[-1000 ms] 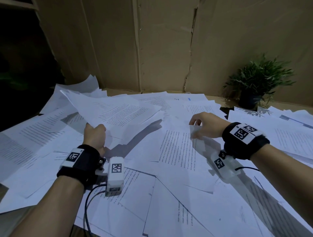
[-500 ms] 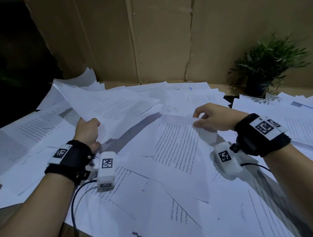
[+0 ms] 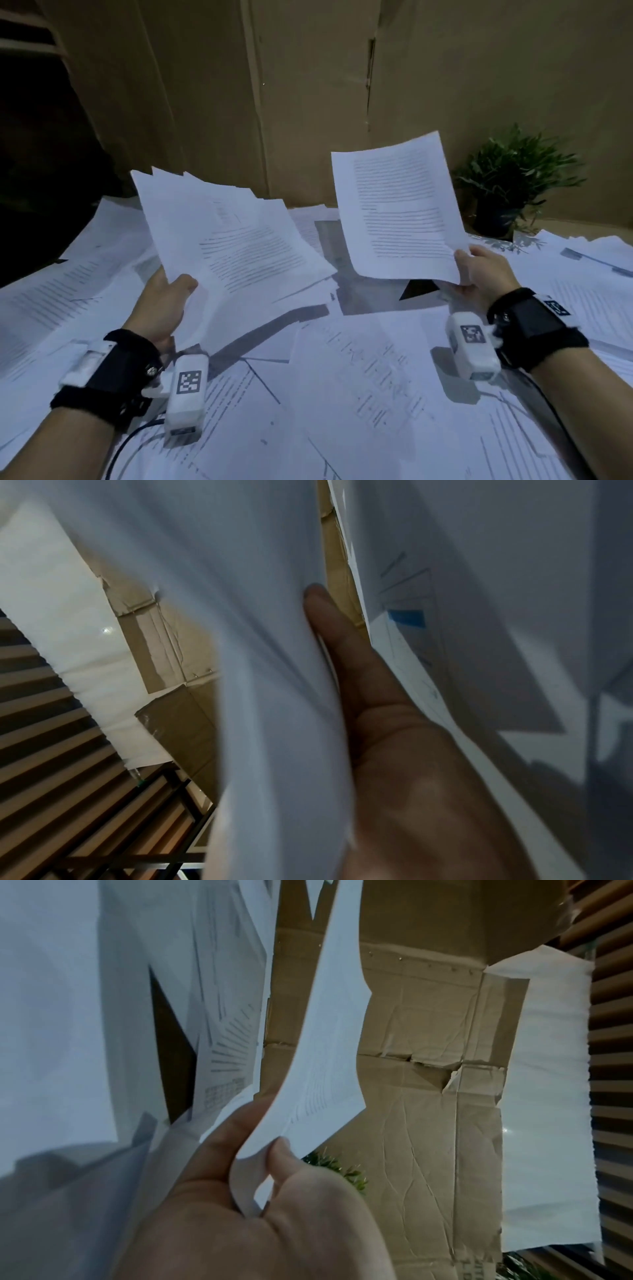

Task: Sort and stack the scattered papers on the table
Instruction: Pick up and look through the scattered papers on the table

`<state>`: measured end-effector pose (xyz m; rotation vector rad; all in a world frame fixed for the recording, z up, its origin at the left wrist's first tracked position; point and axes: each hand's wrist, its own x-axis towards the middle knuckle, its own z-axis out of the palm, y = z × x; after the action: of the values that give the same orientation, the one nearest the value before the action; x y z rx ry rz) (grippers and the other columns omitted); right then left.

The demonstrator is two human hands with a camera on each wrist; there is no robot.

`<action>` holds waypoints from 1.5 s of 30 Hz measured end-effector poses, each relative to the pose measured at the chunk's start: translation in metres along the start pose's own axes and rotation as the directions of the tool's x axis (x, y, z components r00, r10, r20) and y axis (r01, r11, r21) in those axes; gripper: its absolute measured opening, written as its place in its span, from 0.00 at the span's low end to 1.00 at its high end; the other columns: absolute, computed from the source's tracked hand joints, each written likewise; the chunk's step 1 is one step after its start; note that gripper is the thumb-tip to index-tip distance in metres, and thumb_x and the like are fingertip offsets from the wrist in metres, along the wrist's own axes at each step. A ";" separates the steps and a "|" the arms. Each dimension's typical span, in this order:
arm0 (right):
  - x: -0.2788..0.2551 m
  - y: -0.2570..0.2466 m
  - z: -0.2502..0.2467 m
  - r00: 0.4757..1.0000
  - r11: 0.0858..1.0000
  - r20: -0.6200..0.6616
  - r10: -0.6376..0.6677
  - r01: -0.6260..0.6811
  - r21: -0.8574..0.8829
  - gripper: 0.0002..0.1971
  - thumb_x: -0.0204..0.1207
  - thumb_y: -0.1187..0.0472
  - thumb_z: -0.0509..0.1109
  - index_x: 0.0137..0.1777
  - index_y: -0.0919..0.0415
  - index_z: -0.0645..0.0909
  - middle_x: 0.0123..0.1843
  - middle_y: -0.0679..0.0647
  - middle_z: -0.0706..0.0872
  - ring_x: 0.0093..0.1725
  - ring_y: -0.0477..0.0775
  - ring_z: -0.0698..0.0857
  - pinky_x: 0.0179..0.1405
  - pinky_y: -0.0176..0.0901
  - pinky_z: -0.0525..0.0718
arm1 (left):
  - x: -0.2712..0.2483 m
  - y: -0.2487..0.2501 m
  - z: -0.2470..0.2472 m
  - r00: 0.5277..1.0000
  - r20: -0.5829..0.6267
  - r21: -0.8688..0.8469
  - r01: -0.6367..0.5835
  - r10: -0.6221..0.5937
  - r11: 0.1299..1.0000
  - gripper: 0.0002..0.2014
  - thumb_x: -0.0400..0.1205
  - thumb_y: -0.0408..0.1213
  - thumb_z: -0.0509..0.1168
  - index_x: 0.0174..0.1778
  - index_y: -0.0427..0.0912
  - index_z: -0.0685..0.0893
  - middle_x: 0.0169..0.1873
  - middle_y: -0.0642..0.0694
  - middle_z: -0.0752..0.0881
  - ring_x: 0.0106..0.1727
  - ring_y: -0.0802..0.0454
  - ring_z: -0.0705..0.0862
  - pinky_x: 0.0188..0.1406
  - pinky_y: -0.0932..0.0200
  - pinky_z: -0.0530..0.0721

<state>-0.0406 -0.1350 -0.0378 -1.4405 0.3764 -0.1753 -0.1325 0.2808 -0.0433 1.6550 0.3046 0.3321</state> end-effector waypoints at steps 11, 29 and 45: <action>-0.072 -0.016 0.056 0.837 0.915 0.544 0.057 0.174 -0.364 0.06 0.83 0.65 0.70 0.51 0.66 0.88 0.49 0.62 0.93 0.46 0.65 0.90 0.46 0.53 0.86 | -0.010 0.005 0.016 0.975 0.191 -0.019 -0.113 0.115 0.993 0.16 0.90 0.34 0.54 0.70 0.47 0.81 0.59 0.46 0.89 0.55 0.49 0.89 0.46 0.57 0.87; -0.084 -0.002 0.073 0.840 0.869 0.539 0.063 0.219 -0.443 0.07 0.81 0.65 0.71 0.50 0.66 0.90 0.47 0.61 0.94 0.40 0.58 0.93 0.39 0.45 0.87 | -0.012 0.005 0.022 0.935 0.302 -0.161 -0.142 0.186 0.977 0.28 0.74 0.53 0.70 0.72 0.52 0.78 0.64 0.58 0.86 0.63 0.60 0.85 0.60 0.63 0.84; -0.088 -0.011 0.068 0.733 0.947 0.668 0.130 0.109 -0.303 0.12 0.90 0.61 0.57 0.60 0.61 0.82 0.45 0.48 0.94 0.42 0.41 0.92 0.40 0.29 0.86 | -0.029 0.018 0.032 0.920 0.341 -0.081 -0.175 0.192 0.981 0.19 0.89 0.48 0.51 0.74 0.51 0.77 0.62 0.62 0.87 0.64 0.63 0.85 0.62 0.66 0.83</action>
<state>-0.0968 -0.0428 -0.0085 -1.7135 -0.2158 0.4550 -0.1470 0.2383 -0.0302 1.6621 -0.1265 0.1787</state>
